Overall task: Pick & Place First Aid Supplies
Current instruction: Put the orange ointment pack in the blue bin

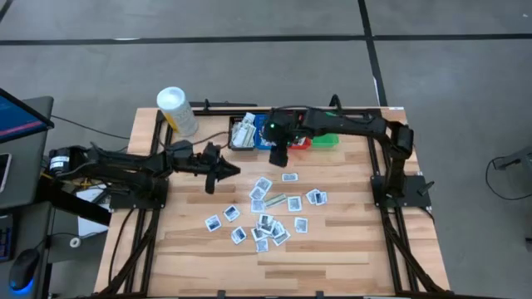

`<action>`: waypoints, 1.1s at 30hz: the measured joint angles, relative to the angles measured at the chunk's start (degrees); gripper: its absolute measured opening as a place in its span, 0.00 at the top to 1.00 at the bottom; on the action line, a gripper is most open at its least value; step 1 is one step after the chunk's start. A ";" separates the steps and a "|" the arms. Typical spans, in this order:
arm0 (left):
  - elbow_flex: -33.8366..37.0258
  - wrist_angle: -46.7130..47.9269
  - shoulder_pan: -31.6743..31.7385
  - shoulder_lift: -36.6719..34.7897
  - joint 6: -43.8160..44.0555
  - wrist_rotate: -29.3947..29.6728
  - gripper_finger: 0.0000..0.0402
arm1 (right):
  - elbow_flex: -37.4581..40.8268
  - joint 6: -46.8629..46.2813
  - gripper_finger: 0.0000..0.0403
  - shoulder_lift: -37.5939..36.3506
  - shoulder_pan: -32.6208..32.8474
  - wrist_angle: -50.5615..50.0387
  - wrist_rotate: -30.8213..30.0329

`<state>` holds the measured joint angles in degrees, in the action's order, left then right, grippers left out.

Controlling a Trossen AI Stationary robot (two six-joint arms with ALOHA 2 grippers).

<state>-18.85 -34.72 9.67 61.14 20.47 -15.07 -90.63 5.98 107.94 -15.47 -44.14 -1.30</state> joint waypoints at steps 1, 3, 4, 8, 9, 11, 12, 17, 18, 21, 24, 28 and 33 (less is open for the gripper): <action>0.00 0.00 -1.44 0.00 0.14 0.87 0.89 | 0.00 -0.75 0.57 0.00 0.88 0.27 -0.08; 0.23 -0.10 -4.25 -0.01 1.36 3.34 0.89 | 0.04 -2.12 0.57 0.00 2.53 1.23 -0.11; 0.60 -0.09 -5.48 -0.02 2.17 4.80 0.89 | 0.04 -2.68 0.57 -0.02 3.30 1.68 -0.17; 1.69 -0.02 -9.18 -0.02 5.22 10.92 0.89 | 0.07 -4.81 0.58 -0.04 5.23 2.81 -0.30; 1.79 -0.02 -9.88 -0.02 5.95 12.37 0.89 | 0.07 -4.94 0.58 -0.07 5.38 2.77 -0.65; 1.88 -0.01 -11.08 -0.02 7.28 15.15 0.89 | 0.07 -4.98 0.59 -0.07 5.42 2.75 -2.23; 1.88 -0.04 -11.58 -0.02 7.88 16.74 0.89 | 0.07 -5.18 0.59 -0.07 5.27 2.65 -3.29; 1.88 -0.23 -12.50 -0.02 10.12 24.18 0.89 | 3.93 -8.64 0.59 -1.86 4.30 3.08 -7.85; 1.88 -0.22 -12.50 -0.02 10.24 25.31 0.89 | 5.78 -8.90 0.59 -3.16 4.15 3.99 -8.03; 1.88 -0.25 -12.47 -0.02 10.25 28.78 0.89 | 13.95 -9.49 0.59 -8.90 4.55 9.45 -8.00; 1.88 -0.46 -11.89 -0.02 10.27 31.74 0.89 | 22.52 -11.01 0.59 -14.83 5.65 15.02 -7.81; 1.88 -0.91 -10.85 -0.02 10.47 32.48 0.89 | 30.89 -10.75 0.60 -21.15 6.95 21.55 -7.76; 1.88 -0.98 -9.70 -0.02 15.00 32.15 0.89 | 38.16 -8.63 0.60 -22.75 7.24 30.09 -7.74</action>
<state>-16.97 -35.70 -0.03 61.12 35.47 17.08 -52.47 -2.66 85.19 -8.23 -14.05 -9.04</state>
